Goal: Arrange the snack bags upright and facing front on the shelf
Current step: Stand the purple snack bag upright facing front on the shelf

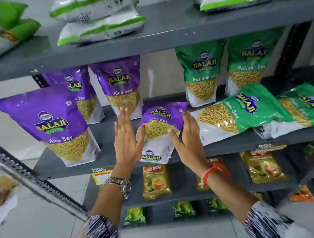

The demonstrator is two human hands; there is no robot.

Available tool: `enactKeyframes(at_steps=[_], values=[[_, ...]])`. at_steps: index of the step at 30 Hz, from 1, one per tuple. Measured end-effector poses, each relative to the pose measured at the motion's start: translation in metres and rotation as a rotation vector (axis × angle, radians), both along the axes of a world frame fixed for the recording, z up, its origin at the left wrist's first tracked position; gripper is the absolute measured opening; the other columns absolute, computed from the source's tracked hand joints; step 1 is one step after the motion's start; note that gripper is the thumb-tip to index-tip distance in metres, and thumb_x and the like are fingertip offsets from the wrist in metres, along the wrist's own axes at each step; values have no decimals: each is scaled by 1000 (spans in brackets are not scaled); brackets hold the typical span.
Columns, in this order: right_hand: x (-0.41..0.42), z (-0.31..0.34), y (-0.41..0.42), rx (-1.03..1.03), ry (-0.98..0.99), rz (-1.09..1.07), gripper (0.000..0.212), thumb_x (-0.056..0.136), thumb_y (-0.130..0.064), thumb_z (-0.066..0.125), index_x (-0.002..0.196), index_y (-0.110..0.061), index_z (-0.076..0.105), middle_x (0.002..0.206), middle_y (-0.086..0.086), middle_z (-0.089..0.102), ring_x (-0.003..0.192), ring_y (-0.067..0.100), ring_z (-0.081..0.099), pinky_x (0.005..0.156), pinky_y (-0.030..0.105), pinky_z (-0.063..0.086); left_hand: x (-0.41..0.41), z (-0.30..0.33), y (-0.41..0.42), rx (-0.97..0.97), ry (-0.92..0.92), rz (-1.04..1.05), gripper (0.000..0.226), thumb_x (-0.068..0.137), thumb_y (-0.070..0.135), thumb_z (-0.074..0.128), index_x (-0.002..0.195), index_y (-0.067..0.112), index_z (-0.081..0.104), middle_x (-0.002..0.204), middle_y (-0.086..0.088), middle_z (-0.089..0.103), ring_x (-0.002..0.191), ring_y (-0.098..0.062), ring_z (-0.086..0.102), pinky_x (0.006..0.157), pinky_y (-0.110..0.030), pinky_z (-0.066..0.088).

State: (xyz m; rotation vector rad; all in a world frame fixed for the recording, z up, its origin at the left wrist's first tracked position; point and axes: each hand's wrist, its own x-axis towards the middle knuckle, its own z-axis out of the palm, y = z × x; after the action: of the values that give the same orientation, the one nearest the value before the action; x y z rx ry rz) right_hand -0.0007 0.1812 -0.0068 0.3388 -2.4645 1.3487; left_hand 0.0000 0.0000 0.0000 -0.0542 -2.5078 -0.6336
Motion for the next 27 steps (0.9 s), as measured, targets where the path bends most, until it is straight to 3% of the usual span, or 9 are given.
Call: enactKeyframes(at_steps=[2,3,5,6,8,11,14,21,27], values=[[-14,-11,-16,-256,-102,-10,32,90,-34,51,120,-23,48,133,9,54,127,22,46,110,32,36,-17,-7,-11,322,-243,33,68,93,47,33,148,16,7,158,-2,13,144,-9,8,120,-35,10],[-20,-19,-20,-349,-164,-39,17,90,-25,54,107,-25,53,118,7,61,112,19,56,100,24,44,-24,-11,-15,526,-364,68,63,93,43,36,146,13,19,153,-5,31,140,-14,25,115,-28,23],[-33,-38,-28,-520,-359,-138,13,86,-22,58,95,-12,60,106,9,66,97,22,62,85,18,49,-39,-10,-18,1045,-534,106,33,94,32,42,112,7,53,98,-3,72,96,-16,65,73,-10,50],[-40,-45,-32,-599,-466,-198,26,83,-27,58,97,-5,63,108,13,68,99,28,63,87,27,51,-48,-10,-22,1225,-582,105,24,94,28,43,89,9,57,66,2,72,65,-11,67,50,-11,48],[-54,-52,-39,-713,-600,-319,32,85,-27,57,101,-1,63,108,17,68,97,31,61,85,39,49,-65,-15,-35,1393,-671,52,26,93,26,43,72,14,53,44,4,65,39,-8,58,38,-13,44],[-71,-57,-42,-788,-660,-436,19,86,-22,58,75,-9,64,93,17,68,83,26,58,78,39,46,-79,-27,-42,1427,-771,-12,24,93,18,42,79,12,60,58,1,73,55,-12,66,52,-19,53],[-78,-68,-42,-827,-677,-495,24,80,-20,64,56,-16,62,86,17,71,80,25,61,80,45,51,-83,-34,-37,1447,-827,-34,20,92,14,47,80,7,61,64,-1,74,52,-11,68,64,-26,51],[-59,-59,-30,-908,-659,-384,23,83,-6,56,64,-16,65,77,11,65,86,30,61,77,44,49,-74,-32,-39,1469,-666,39,16,87,7,53,74,7,62,55,-1,71,54,-15,67,65,-32,54],[-17,-22,-12,-944,-497,-227,18,88,-11,58,75,-20,67,78,3,64,85,25,56,82,46,47,-23,-16,-31,1545,-413,11,12,85,3,51,81,5,61,82,-12,62,75,-24,61,74,-33,53]])
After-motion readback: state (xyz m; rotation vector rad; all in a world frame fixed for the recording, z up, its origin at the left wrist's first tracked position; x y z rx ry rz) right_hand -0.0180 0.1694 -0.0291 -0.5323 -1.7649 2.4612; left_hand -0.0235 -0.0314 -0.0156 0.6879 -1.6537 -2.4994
